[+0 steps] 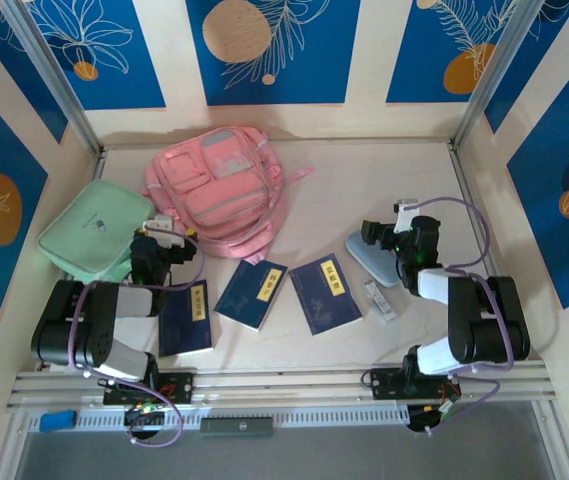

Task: Pack the student bag
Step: Move the student bag to the center of the table.

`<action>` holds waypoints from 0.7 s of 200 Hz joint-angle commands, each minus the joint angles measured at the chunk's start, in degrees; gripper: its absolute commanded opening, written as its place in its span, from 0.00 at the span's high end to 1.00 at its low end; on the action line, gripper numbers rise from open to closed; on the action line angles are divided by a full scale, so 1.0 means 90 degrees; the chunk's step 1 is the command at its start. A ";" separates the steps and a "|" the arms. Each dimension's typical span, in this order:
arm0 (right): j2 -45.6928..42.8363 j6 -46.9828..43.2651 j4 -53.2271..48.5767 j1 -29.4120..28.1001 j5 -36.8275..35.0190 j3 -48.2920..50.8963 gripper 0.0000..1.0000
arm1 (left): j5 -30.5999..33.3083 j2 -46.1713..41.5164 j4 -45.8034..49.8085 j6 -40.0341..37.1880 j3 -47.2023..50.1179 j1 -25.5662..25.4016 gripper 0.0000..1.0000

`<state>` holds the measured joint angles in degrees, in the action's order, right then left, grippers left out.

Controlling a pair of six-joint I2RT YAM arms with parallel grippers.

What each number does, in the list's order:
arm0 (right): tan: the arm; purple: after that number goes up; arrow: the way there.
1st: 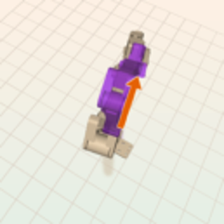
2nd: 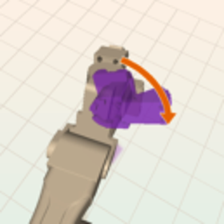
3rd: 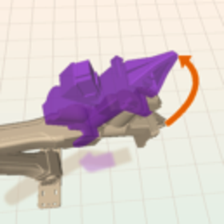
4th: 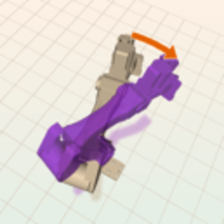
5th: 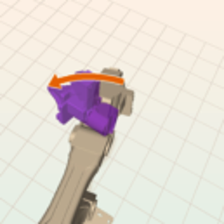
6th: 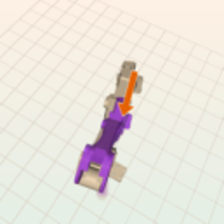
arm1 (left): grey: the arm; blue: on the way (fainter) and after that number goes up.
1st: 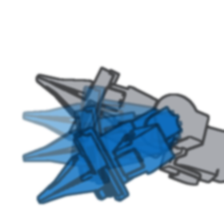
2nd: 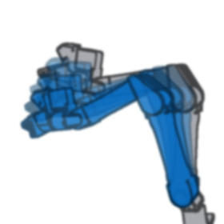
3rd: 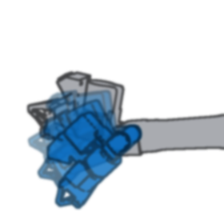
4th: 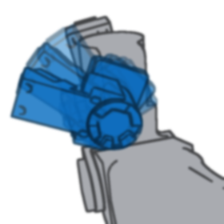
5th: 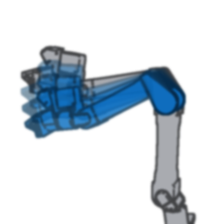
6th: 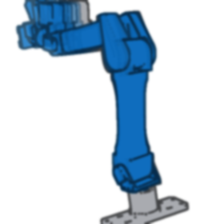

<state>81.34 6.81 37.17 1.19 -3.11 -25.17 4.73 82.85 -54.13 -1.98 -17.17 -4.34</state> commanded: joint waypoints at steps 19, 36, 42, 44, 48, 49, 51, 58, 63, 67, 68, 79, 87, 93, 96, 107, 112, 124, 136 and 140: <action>-0.1119 0.0588 -0.1683 0.0139 -0.0074 -0.0572 0.01 | 0.0097 -0.1489 0.1474 0.0284 -0.0260 0.0043 0.01; -0.1521 0.1732 -0.2812 0.0184 -0.0600 -0.0954 0.01 | 0.0147 -0.2118 0.2332 0.0822 -0.0596 0.0043 0.01; -0.1609 0.2136 -0.3311 0.0225 -0.0771 -0.1117 0.01 | 0.0124 -0.2278 0.2603 0.1092 -0.0709 0.0043 0.01; -0.1634 0.2222 -0.3464 0.0245 -0.0822 -0.1163 0.01 | 0.0125 -0.2327 0.2676 0.1197 -0.0749 0.0047 0.01; -0.1657 0.2515 -0.3706 0.0289 -0.0904 -0.1231 0.01 | 0.0153 -0.2401 0.2821 0.1394 -0.0819 0.0043 0.00; -0.1656 0.2588 -0.3757 0.0303 -0.0928 -0.1239 0.01 | 0.0160 -0.2419 0.2860 0.1476 -0.0838 0.0043 0.00; -0.1663 0.2743 -0.3846 0.0330 -0.0964 -0.1252 0.01 | 0.0173 -0.2443 0.2926 0.1610 -0.0859 0.0045 0.01; -0.1661 0.3115 -0.4020 0.0487 -0.0759 -0.1266 0.01 | 0.0220 -0.2552 0.3126 0.1943 -0.0942 0.0043 0.01; -0.1649 0.3259 -0.4017 0.0650 -0.0363 -0.1250 0.01 | 0.0238 -0.2616 0.3240 0.2088 -0.0962 0.0043 0.00; -0.1614 0.3335 -0.4018 0.0787 -0.0044 -0.1248 0.01 | 0.0305 -0.2657 0.3310 0.2192 -0.0964 0.0043 0.01; -0.1605 0.3359 -0.4020 0.0811 0.0024 -0.1252 0.01 | 0.0329 -0.2665 0.3329 0.2241 -0.0964 0.0043 0.01; -0.1480 0.3565 -0.4295 0.1005 0.0426 -0.1369 0.01 | 0.0679 -0.2701 0.3455 0.2786 -0.0939 0.0057 0.01; -0.1410 0.3571 -0.4507 0.1013 0.0502 -0.1456 0.01 | 0.0610 -0.2730 0.3771 0.2993 -0.1042 0.0089 0.01; -0.1392 0.3490 -0.4543 0.0961 0.0594 -0.1471 0.01 | 0.0427 -0.2736 0.4043 0.3056 -0.1149 0.0092 0.01; -0.1391 0.3456 -0.4570 0.0925 0.0621 -0.1472 0.01 | 0.0306 -0.2741 0.4157 0.3078 -0.1208 0.0099 0.01; -0.1400 0.3415 -0.4755 0.0700 0.0487 -0.1525 0.01 | -0.0152 -0.2739 0.4389 0.3190 -0.1318 0.0082 0.00; -0.1392 0.3407 -0.4896 0.0590 0.0426 -0.1585 0.01 | -0.0350 -0.2741 0.4439 0.3269 -0.1343 0.0071 0.01; -0.1401 0.3406 -0.5165 0.0356 0.0317 -0.1670 0.01 | -0.0534 -0.2768 0.4653 0.3423 -0.1406 0.0006 0.00; -0.1396 0.3434 -0.5406 0.0111 0.0220 -0.1737 0.01 | -0.0632 -0.2807 0.5104 0.3503 -0.1550 -0.0074 0.01; -0.1387 0.3440 -0.5465 0.0041 0.0232 -0.1760 0.01 | -0.0692 -0.2820 0.5210 0.3492 -0.1585 -0.0122 0.01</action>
<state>68.86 36.10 -5.04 5.02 -1.67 -38.04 3.29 58.54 -15.99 25.17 -27.97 -4.36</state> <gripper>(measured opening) 0.991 0.994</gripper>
